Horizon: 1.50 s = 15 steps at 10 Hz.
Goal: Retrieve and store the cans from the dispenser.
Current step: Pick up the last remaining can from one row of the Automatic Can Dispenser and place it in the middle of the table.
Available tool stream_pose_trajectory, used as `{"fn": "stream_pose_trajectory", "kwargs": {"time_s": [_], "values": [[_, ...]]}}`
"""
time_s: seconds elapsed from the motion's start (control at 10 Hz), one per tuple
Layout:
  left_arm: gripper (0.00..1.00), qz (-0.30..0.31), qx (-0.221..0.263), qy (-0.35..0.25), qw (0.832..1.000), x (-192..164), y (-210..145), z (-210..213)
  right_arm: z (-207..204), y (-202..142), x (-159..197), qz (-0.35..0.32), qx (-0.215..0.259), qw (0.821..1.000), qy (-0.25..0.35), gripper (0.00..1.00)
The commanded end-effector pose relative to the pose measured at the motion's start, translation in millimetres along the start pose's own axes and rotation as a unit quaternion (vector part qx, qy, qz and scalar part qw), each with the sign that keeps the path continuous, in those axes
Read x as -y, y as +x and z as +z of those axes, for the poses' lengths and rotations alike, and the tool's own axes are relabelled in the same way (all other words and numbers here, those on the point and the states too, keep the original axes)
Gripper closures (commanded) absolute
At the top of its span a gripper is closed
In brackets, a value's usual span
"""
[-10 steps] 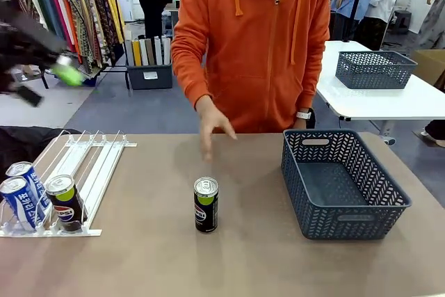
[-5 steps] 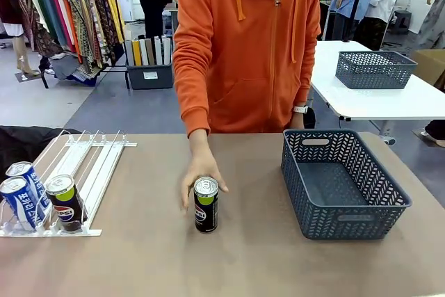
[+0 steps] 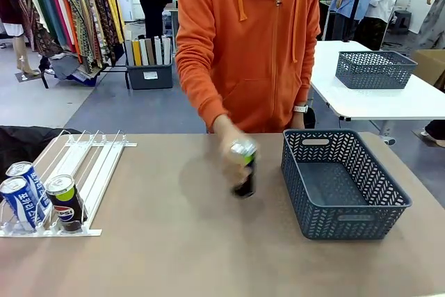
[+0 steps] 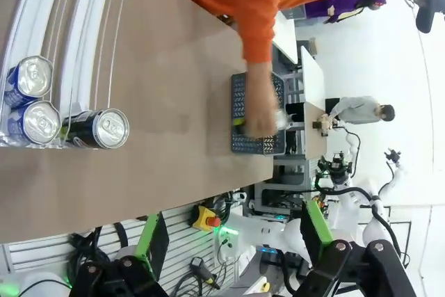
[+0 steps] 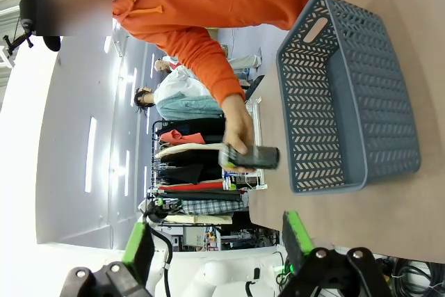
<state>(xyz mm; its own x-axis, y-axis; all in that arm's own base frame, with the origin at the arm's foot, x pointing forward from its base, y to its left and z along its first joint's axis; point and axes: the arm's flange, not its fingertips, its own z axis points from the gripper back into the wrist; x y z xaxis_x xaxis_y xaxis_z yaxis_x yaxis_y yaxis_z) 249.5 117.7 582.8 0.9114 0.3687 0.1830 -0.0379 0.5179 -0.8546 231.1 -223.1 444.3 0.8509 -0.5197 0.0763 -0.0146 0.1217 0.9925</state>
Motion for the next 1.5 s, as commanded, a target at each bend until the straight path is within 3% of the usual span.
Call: {"fn": "stream_pose_trajectory", "kwargs": {"time_s": [0.0, 0.5, 0.7, 0.8, 1.1, 1.4], "values": [[0.00, -0.007, 0.002, -0.012, 1.000, -4.3, 1.3, 2.0, -1.1, 1.5, -6.2, -0.006, 0.003, 1.000, 0.008, 0.00], [0.00, 0.004, 0.001, 0.002, 1.000, -4.4, 0.6, 3.0, -1.1, 1.5, -6.2, -0.006, 0.003, 1.000, 0.008, 0.00], [0.00, -0.056, 0.000, 0.107, 0.993, 13.4, -4.8, -25.0, -1.1, 1.5, -6.2, -0.006, 0.003, 1.000, 0.008, 0.00], [0.00, -0.078, -0.001, 0.174, 0.982, 17.6, -8.5, -50.8, -1.1, 1.5, -6.2, -0.006, 0.003, 1.000, 0.008, 0.00], [0.00, -0.123, -0.036, 0.297, 0.946, 12.7, -11.3, -113.9, -1.1, 1.5, -6.2, -0.006, 0.003, 1.000, 0.008, 0.00], [0.00, -0.181, -0.061, 0.339, 0.921, -2.5, -15.2, -164.4, -1.1, 1.5, -6.2, -0.006, 0.003, 1.000, 0.008, 0.00]]}}
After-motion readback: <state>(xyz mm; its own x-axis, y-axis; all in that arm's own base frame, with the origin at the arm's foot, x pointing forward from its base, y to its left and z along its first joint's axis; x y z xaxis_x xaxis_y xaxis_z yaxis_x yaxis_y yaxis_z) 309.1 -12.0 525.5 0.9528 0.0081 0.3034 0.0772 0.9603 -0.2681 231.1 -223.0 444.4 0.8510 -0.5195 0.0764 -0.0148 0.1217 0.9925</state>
